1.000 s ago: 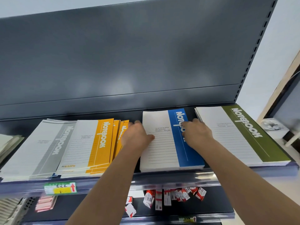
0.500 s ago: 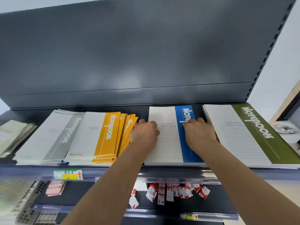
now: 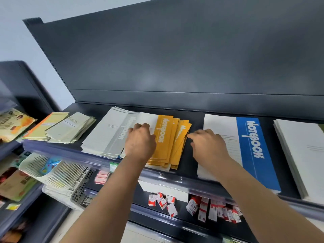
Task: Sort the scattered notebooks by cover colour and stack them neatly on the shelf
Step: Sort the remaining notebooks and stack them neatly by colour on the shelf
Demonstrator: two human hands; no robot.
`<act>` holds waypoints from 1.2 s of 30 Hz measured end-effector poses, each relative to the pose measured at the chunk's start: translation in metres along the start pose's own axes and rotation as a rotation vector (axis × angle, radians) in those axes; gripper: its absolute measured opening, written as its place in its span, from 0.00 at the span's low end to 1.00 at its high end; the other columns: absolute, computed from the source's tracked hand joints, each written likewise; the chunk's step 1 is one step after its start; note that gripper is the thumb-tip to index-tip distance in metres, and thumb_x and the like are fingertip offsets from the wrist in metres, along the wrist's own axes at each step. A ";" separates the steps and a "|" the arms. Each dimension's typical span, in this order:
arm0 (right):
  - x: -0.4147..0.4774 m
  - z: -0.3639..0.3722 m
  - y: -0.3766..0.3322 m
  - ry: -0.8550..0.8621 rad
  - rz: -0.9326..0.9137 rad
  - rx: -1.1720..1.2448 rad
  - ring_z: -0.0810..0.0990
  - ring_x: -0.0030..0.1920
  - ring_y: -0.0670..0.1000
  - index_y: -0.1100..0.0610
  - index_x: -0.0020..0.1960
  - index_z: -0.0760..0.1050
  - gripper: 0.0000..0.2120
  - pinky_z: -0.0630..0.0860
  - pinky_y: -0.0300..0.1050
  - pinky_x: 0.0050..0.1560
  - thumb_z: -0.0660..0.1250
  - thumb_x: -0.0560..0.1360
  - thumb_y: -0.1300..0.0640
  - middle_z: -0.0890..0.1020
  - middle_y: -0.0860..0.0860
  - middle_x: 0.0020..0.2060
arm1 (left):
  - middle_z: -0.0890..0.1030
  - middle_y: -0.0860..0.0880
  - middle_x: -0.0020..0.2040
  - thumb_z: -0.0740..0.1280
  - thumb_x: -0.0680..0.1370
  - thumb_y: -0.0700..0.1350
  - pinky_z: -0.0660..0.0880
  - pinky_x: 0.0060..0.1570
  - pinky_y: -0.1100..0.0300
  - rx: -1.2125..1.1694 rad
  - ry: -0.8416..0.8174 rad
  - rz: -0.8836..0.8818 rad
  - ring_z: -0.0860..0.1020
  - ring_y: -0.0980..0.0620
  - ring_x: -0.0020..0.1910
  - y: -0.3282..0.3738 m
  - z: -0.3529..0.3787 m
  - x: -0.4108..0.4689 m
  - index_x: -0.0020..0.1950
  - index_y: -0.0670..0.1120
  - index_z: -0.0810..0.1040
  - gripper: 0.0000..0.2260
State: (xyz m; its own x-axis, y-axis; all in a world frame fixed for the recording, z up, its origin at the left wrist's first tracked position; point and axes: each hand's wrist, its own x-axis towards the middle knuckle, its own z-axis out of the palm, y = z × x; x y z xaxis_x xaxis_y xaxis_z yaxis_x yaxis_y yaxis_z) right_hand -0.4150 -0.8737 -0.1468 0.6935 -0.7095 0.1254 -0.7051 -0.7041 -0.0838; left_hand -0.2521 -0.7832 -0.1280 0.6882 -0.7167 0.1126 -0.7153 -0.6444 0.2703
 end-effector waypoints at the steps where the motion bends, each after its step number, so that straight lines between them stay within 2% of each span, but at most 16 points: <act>1: 0.004 0.002 -0.011 0.012 -0.004 0.022 0.76 0.56 0.53 0.51 0.60 0.75 0.12 0.73 0.48 0.51 0.60 0.78 0.57 0.79 0.49 0.56 | 0.74 0.42 0.64 0.63 0.80 0.48 0.69 0.60 0.51 0.015 -0.004 -0.025 0.69 0.41 0.64 -0.014 -0.005 0.005 0.68 0.43 0.72 0.18; 4: 0.015 0.005 -0.044 0.007 0.021 0.142 0.77 0.55 0.55 0.51 0.62 0.74 0.13 0.75 0.49 0.53 0.59 0.79 0.57 0.78 0.51 0.57 | 0.74 0.42 0.64 0.64 0.79 0.49 0.69 0.60 0.51 0.007 -0.080 -0.049 0.71 0.40 0.63 -0.045 -0.015 0.019 0.67 0.42 0.72 0.19; 7: 0.023 0.009 -0.071 -0.027 0.067 0.229 0.73 0.63 0.55 0.50 0.70 0.69 0.18 0.72 0.49 0.60 0.57 0.81 0.52 0.73 0.51 0.66 | 0.75 0.42 0.63 0.65 0.78 0.49 0.70 0.59 0.53 -0.020 -0.149 0.005 0.73 0.41 0.62 -0.061 -0.014 0.029 0.67 0.42 0.71 0.20; 9: 0.026 0.014 -0.083 -0.064 0.106 0.251 0.69 0.68 0.55 0.49 0.72 0.67 0.20 0.68 0.50 0.65 0.57 0.81 0.49 0.70 0.51 0.69 | 0.77 0.43 0.62 0.64 0.78 0.48 0.70 0.56 0.55 -0.020 -0.184 0.053 0.74 0.43 0.61 -0.067 -0.012 0.036 0.65 0.42 0.72 0.17; 13: 0.025 0.022 -0.096 -0.132 0.194 0.240 0.69 0.66 0.56 0.49 0.70 0.69 0.19 0.69 0.51 0.64 0.58 0.80 0.47 0.70 0.52 0.67 | 0.77 0.43 0.60 0.63 0.79 0.47 0.71 0.52 0.56 0.010 -0.228 0.144 0.75 0.44 0.60 -0.068 -0.011 0.045 0.61 0.42 0.73 0.14; 16: 0.021 0.022 -0.099 -0.159 0.314 0.232 0.67 0.68 0.57 0.52 0.72 0.66 0.20 0.67 0.51 0.66 0.57 0.81 0.49 0.65 0.54 0.71 | 0.77 0.45 0.58 0.66 0.77 0.47 0.71 0.50 0.57 -0.035 -0.288 0.222 0.76 0.46 0.57 -0.063 -0.007 0.048 0.58 0.43 0.73 0.13; 19: 0.019 0.019 -0.100 -0.196 0.387 0.259 0.68 0.69 0.58 0.51 0.73 0.64 0.21 0.68 0.52 0.66 0.56 0.82 0.49 0.60 0.53 0.74 | 0.77 0.46 0.57 0.67 0.77 0.48 0.73 0.52 0.55 -0.060 -0.309 0.274 0.75 0.45 0.57 -0.055 -0.003 0.046 0.58 0.43 0.72 0.13; 25: 0.022 0.019 -0.100 -0.222 0.418 0.260 0.68 0.68 0.58 0.51 0.74 0.63 0.21 0.70 0.53 0.66 0.56 0.82 0.50 0.60 0.52 0.74 | 0.77 0.45 0.56 0.66 0.78 0.49 0.72 0.56 0.54 -0.075 -0.281 0.285 0.74 0.45 0.56 -0.057 0.000 0.044 0.58 0.42 0.71 0.14; 31: 0.020 0.019 -0.099 -0.211 0.408 0.282 0.69 0.68 0.57 0.50 0.74 0.63 0.21 0.71 0.52 0.65 0.57 0.82 0.50 0.59 0.51 0.75 | 0.79 0.47 0.53 0.67 0.78 0.50 0.74 0.59 0.51 -0.063 -0.346 0.273 0.77 0.47 0.53 -0.059 -0.004 0.049 0.56 0.44 0.72 0.12; 36: 0.017 0.018 -0.093 -0.209 0.457 0.272 0.70 0.68 0.57 0.52 0.73 0.63 0.21 0.72 0.51 0.65 0.57 0.82 0.52 0.58 0.53 0.75 | 0.78 0.49 0.53 0.68 0.78 0.49 0.77 0.46 0.59 -0.208 -0.441 0.231 0.78 0.50 0.49 -0.055 0.004 0.048 0.55 0.47 0.70 0.11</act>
State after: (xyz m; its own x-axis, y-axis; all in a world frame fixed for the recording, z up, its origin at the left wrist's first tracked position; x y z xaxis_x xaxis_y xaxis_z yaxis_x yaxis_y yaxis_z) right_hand -0.3352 -0.8211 -0.1542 0.3609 -0.9152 -0.1791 -0.8959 -0.2870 -0.3390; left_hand -0.1799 -0.7830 -0.1415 0.3674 -0.9065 -0.2082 -0.7721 -0.4221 0.4750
